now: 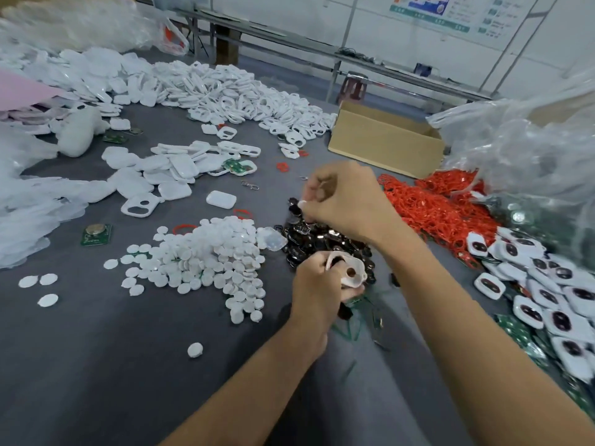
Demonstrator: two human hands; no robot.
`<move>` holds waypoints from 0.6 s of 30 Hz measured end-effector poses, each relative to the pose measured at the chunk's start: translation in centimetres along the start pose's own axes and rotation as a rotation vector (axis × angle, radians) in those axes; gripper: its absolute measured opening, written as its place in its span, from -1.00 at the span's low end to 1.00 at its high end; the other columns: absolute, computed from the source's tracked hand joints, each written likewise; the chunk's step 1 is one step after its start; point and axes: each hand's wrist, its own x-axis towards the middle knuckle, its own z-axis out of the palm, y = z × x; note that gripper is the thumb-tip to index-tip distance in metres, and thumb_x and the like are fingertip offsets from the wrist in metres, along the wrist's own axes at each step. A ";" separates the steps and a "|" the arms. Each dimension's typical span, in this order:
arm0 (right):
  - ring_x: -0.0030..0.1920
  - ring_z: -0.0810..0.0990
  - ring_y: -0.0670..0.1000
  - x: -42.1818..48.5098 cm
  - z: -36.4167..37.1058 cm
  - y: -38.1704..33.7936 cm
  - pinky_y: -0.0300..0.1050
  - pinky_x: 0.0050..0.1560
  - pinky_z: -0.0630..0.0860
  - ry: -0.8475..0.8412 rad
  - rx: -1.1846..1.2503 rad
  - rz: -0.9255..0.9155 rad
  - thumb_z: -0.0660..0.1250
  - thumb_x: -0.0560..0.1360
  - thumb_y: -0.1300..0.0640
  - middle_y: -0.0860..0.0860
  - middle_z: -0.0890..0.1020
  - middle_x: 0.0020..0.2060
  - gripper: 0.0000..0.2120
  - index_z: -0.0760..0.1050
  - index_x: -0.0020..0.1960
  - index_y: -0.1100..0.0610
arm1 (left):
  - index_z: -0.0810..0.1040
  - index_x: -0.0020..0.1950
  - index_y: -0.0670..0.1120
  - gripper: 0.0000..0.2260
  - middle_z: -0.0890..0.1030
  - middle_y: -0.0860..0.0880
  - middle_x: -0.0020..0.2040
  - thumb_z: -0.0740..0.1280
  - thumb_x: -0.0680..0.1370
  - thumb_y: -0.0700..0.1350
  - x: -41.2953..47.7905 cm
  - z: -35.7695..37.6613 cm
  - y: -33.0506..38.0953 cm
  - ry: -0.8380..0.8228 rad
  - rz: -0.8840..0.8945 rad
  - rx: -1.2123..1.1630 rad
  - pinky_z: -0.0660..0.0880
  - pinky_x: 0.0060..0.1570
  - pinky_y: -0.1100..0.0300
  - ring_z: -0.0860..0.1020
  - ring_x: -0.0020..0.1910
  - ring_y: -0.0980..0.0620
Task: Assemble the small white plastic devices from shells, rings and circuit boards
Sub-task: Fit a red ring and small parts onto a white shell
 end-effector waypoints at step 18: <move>-0.17 0.55 0.10 -9.1 0.3 6.9 0.03 -0.19 0.50 0.010 -0.306 -0.037 0.32 0.35 0.28 -0.03 0.59 -0.19 -0.85 0.61 -0.19 0.07 | 0.58 0.05 -0.26 -0.85 0.63 -0.09 -0.16 0.21 0.62 -0.34 -0.4 0.6 -0.2 -0.029 0.060 0.020 0.55 -0.28 0.36 0.61 -0.31 0.19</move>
